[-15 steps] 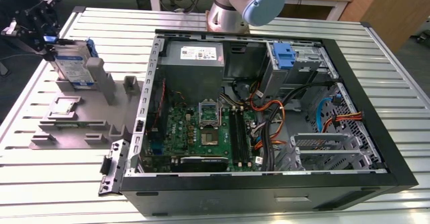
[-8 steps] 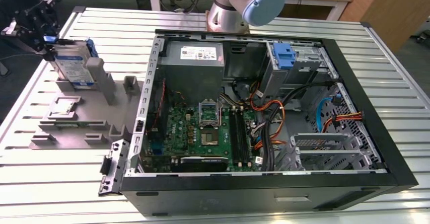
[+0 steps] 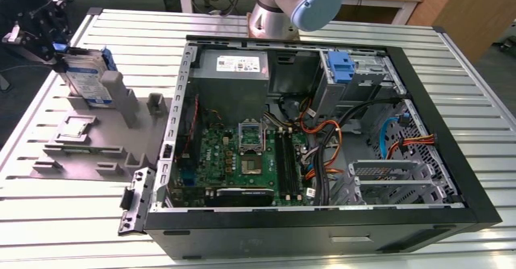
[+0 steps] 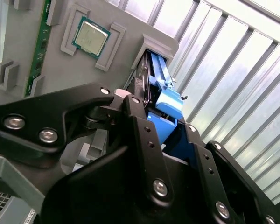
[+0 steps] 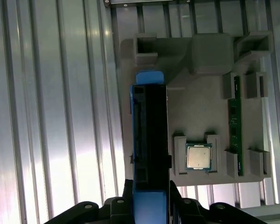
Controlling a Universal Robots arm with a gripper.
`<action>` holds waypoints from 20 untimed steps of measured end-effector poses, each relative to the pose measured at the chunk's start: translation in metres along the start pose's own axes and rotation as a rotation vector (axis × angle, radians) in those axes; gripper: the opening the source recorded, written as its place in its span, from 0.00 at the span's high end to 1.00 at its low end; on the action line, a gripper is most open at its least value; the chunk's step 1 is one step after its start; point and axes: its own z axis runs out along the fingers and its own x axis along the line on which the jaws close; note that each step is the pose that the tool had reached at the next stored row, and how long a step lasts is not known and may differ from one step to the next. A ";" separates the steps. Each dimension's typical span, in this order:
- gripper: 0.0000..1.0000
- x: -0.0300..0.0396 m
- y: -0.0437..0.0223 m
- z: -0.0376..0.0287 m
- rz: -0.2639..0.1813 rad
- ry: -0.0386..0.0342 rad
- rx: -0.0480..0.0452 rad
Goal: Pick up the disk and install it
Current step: 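Pick up the disk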
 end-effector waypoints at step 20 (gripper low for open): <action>0.63 -0.0001 -0.0003 0.0000 -0.057 0.0006 -0.0014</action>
